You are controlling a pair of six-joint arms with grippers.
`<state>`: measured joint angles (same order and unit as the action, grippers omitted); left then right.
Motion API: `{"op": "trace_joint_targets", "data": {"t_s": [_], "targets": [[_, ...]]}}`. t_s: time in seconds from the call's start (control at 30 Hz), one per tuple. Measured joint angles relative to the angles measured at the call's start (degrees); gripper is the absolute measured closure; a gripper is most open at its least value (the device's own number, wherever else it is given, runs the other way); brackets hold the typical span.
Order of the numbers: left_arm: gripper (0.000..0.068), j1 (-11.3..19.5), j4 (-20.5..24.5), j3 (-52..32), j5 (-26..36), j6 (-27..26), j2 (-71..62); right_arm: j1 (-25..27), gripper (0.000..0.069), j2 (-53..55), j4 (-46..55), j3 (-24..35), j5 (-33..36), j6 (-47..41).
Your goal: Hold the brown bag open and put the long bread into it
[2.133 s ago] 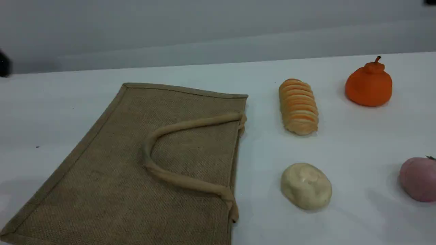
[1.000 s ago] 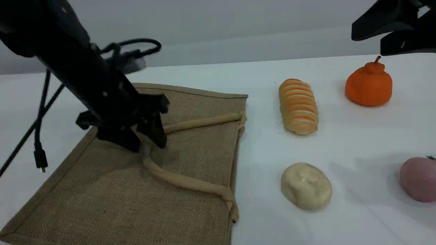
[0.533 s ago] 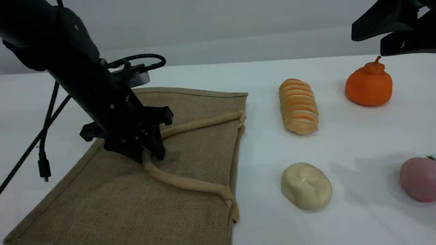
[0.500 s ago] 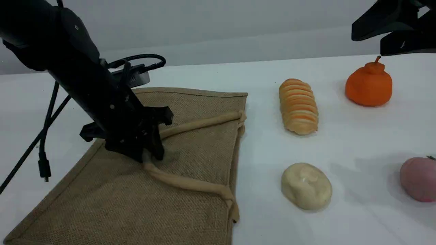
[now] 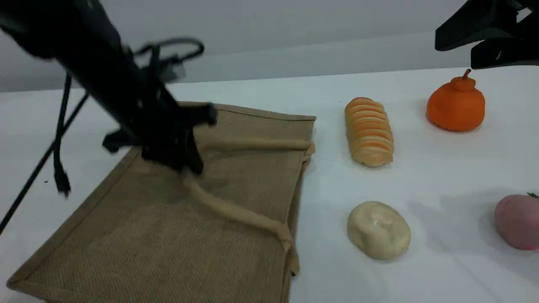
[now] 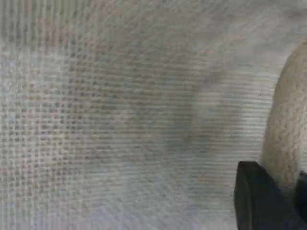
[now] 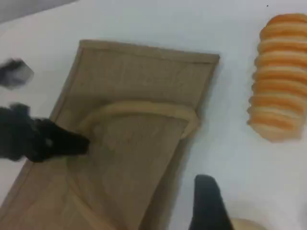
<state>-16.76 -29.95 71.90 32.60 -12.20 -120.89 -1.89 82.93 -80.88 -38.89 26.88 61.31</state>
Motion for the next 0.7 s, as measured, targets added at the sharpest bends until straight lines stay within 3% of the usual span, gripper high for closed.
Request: {"op": "trace_joint_targets", "data": {"t_s": [0.2, 0.43, 0.7], "targets": [[0.0596, 0.0, 0.2, 5.1, 7.8, -3.8, 8.6, 0.0, 0.0309, 0.0, 0.1, 0.0, -3.0, 0.9], [0.0596, 0.0, 0.7, 5.5, 14.9, -6.1, 21.0, 0.0, 0.0309, 0.0, -0.3, 0.0, -5.5, 2.2], [0.0596, 0.0, 2.3, 5.5, 23.0, -8.9, 33.6, 0.0, 0.0309, 0.0, -7.8, 0.0, -11.2, 8.6]]}}
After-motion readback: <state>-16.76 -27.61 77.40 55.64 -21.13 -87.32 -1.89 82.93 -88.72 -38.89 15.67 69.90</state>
